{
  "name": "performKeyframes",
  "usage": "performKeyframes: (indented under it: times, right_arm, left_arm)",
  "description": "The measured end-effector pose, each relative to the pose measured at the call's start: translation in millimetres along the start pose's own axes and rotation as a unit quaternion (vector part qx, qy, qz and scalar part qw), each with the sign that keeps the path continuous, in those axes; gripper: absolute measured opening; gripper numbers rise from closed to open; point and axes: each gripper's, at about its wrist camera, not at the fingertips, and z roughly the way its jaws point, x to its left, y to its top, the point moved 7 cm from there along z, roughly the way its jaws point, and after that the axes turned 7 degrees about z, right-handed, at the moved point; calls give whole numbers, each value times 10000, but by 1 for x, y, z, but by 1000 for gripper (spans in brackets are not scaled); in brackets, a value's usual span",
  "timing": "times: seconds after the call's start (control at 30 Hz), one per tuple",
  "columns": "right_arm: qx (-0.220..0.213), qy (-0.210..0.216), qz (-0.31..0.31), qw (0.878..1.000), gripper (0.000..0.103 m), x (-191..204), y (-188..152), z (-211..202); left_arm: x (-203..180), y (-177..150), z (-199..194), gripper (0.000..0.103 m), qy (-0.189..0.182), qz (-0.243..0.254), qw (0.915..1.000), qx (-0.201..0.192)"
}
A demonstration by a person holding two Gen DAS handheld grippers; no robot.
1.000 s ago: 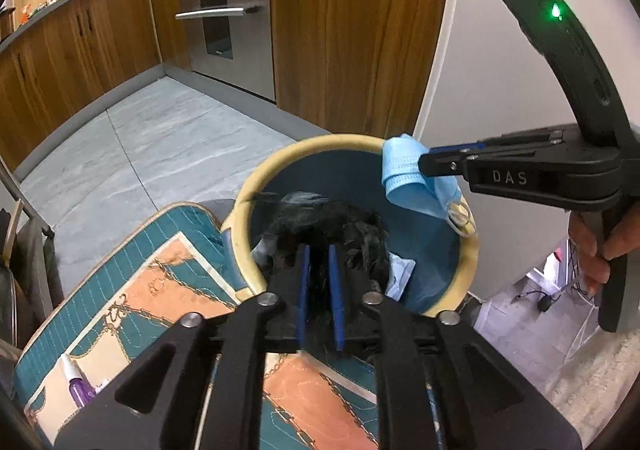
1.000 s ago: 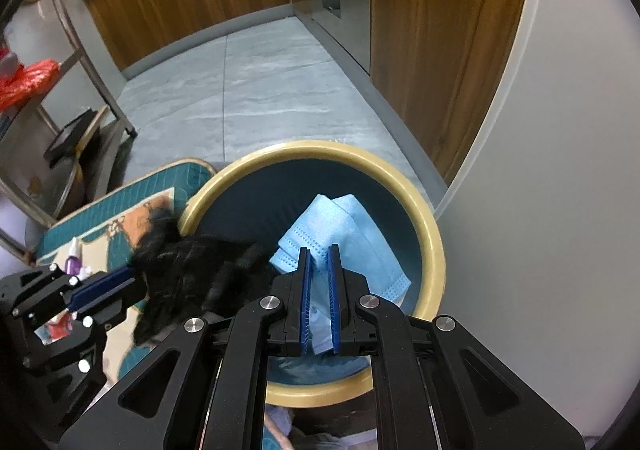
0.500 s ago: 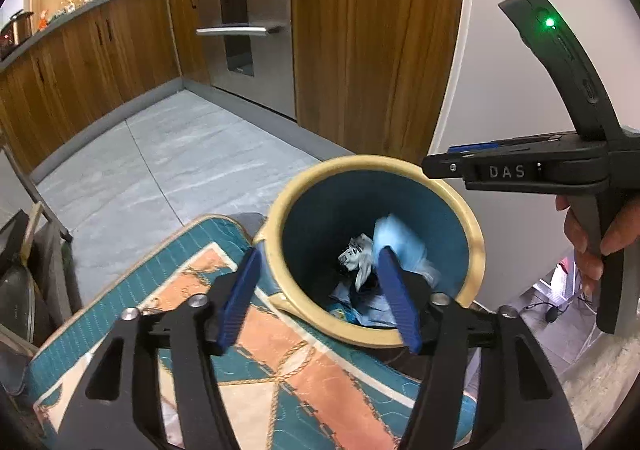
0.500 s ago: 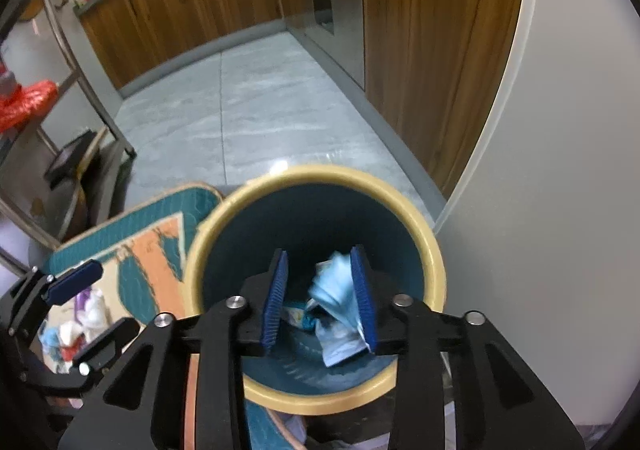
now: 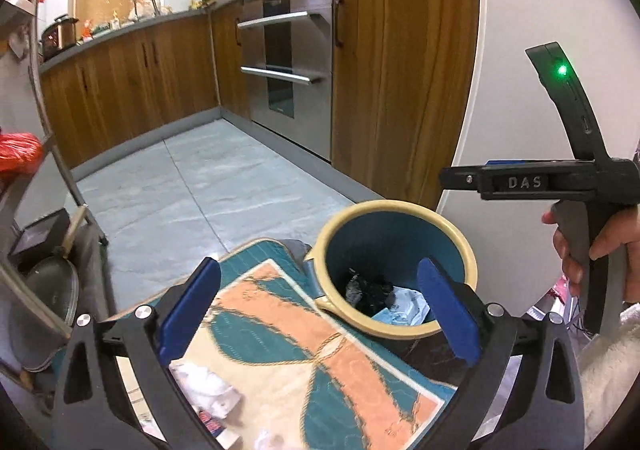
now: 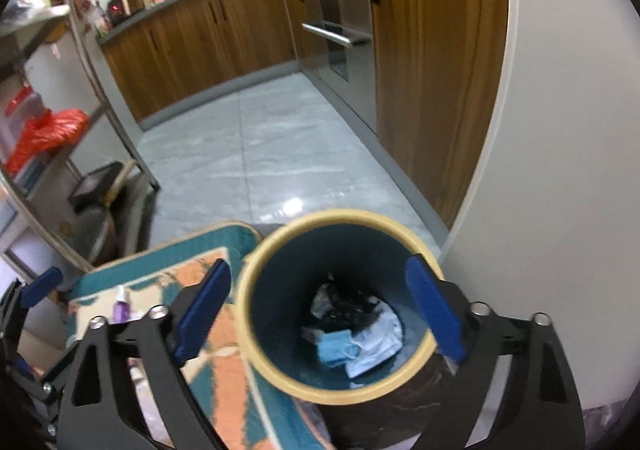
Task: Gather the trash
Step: 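Move both tools back over the mat toward the remaining trash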
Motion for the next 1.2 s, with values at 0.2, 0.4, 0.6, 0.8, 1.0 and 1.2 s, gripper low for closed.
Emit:
performKeyframes:
  times: [0.2,0.4,0.6,0.8,1.0,1.2]
  right_arm:
    - [-258,279,50,9993,96,21,5,-22]
    - [-227,621,68,9978,96,49,-1,-33]
    - [-51,855,-7,9963,97,81,-28,-31]
    - [323,857,-542,9943,97,115,-60,-16]
    - [640,861,-604,9924,97,134,-81,4]
    - [960,961,-287,9903,97,156,-91,22]
  left_arm:
    - [22,2,-48,97,355,28,9993,-127]
    - [57,6,-104,97,750,-2,9970,-174]
    - [95,-12,-136,97,1346,-74,9906,-221]
    - [135,-56,-139,97,1521,-767,9853,150]
    - [174,-70,-140,97,1865,-918,9777,313]
    - [200,-124,-122,97,2043,-825,9717,849]
